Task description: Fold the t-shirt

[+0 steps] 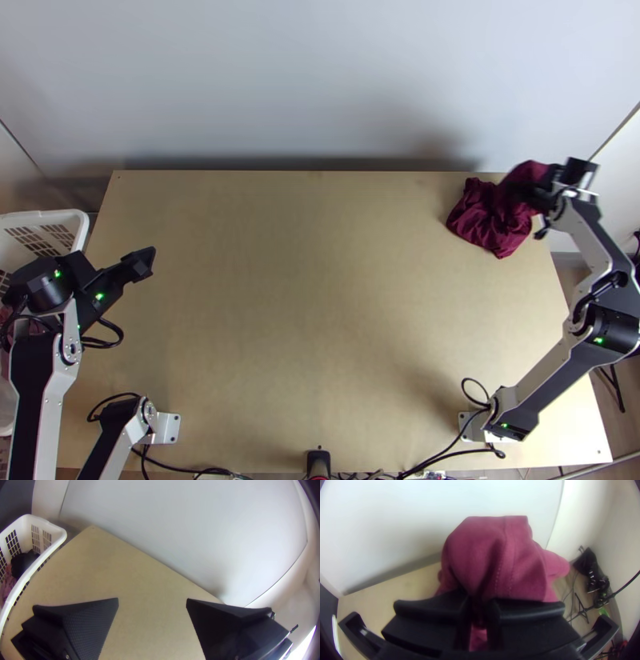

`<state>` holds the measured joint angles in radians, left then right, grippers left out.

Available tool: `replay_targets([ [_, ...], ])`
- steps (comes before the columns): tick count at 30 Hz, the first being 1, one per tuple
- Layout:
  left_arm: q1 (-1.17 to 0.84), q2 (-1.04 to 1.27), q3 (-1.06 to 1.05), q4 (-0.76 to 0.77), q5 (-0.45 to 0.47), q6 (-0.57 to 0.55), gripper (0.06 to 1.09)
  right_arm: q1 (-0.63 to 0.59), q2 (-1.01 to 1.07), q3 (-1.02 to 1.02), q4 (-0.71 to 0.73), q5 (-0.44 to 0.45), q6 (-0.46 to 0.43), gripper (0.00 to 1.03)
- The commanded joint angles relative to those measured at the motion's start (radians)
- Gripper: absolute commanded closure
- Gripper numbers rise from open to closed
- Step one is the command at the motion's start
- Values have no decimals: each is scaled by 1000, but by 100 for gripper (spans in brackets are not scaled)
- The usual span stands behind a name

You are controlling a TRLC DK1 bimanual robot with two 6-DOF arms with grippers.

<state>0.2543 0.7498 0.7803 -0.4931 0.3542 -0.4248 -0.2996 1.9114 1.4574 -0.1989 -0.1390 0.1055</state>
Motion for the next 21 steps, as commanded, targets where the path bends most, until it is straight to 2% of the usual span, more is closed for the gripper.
replay_targets([
  [1,13,-36,-13,-16,9,11,10,120,15,-60,13,-4,14,90],
  [4,14,-40,-10,-18,12,17,10,126,31,-78,13,-4,5,51],
  [6,14,-41,-3,-25,15,24,10,116,17,-98,12,-4,0,34],
  [8,14,-44,4,-33,17,29,10,94,-11,-121,12,-4,0,9],
  [9,13,-46,2,-35,19,37,10,85,-25,-131,7,-4,-1,3],
  [16,5,-46,0,-36,20,43,10,20,-265,-253,-25,-33,-33,4],
  [19,0,-47,7,-38,22,38,10,13,-419,-305,-109,-47,-33,4],
  [21,0,-50,16,-52,23,38,10,19,-538,-338,-215,-77,-26,4],
])
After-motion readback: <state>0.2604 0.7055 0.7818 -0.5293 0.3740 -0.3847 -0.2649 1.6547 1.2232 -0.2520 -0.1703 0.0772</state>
